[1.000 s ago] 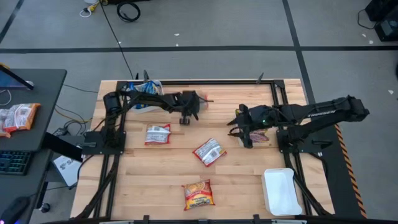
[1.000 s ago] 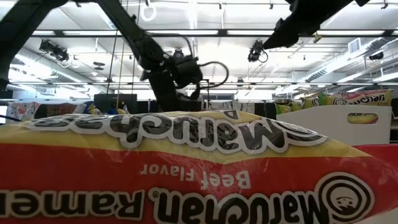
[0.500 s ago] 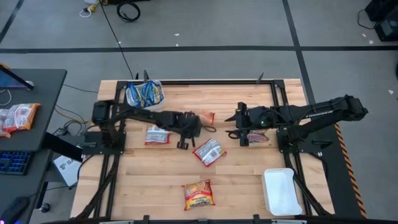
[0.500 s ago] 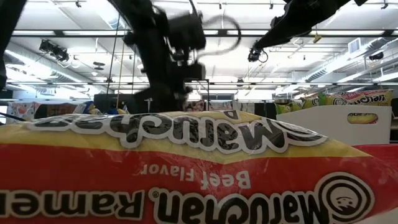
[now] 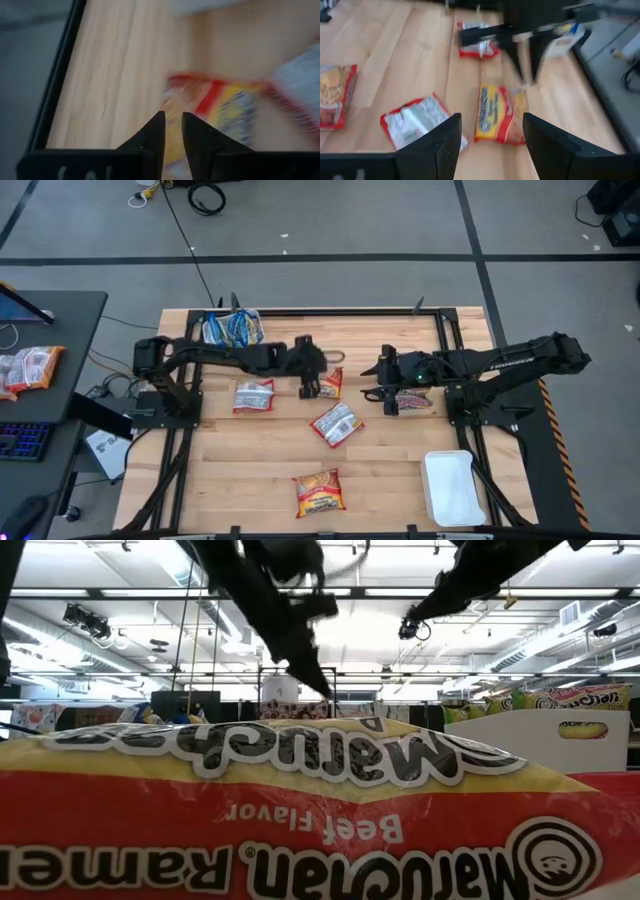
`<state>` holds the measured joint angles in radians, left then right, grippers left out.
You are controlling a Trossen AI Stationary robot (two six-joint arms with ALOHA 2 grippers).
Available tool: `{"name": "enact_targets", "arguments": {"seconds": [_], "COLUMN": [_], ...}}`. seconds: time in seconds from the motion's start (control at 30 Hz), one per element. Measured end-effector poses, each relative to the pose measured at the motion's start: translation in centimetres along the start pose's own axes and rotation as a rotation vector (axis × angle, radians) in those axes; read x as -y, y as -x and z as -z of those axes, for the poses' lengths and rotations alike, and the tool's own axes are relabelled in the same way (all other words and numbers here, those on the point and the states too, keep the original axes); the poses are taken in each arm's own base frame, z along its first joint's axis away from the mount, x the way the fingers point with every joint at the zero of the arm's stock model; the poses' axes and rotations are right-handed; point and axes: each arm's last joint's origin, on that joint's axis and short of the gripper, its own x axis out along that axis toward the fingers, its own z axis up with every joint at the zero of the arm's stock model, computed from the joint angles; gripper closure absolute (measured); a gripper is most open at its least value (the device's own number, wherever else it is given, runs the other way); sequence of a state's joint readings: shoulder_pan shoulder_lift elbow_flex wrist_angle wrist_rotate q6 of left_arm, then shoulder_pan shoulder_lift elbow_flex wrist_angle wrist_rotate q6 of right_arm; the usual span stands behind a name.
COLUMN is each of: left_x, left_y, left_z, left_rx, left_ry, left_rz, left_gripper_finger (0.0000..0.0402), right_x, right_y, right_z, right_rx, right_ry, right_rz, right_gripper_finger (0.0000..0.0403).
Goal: Sort Maruchan noodles
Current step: Put the red noodle pack into the bottom right white bin
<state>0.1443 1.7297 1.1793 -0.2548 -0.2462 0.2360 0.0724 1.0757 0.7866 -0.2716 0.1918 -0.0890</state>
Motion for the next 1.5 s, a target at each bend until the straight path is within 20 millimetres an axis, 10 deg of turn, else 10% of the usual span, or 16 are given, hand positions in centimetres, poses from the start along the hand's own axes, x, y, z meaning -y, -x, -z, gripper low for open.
{"name": "enact_targets", "arguments": {"seconds": [0.37, 0.77, 1.0, 1.2, 1.5], "left_x": [-0.9, 5.1, 5.0, 3.6, 8.3], "left_y": [-6.0, -1.4, 1.5, 0.4, -1.7], "left_z": [4.7, 4.0, 3.4, 4.3, 5.2], "left_rx": [-0.274, -0.398, -0.395, -0.453, -0.508], "left_ry": [0.029, 0.127, 0.07, 0.104, 0.144], "left_rz": [0.045, 0.406, 0.346, 0.185, 0.591], "left_gripper_finger": [0.0321, 0.0322, 0.0322, 0.0322, 0.0322], "right_x": [-3.2, -6.6, -7.1, -7.1, -3.5], "right_y": [-3.3, -7.4, -10.4, -12.1, -12.8], "right_z": [1.6, 3.5, 4.9, 6.4, 5.8], "right_rx": [-0.154, -0.24, -0.286, -0.361, -0.295], "right_ry": [0.015, 0.066, -0.118, -0.321, -0.448], "right_rz": [-0.094, -0.152, -0.131, -0.106, -0.023], "right_gripper_finger": [0.0187, 0.0187, 0.0187, 0.0187, 0.0187]}}
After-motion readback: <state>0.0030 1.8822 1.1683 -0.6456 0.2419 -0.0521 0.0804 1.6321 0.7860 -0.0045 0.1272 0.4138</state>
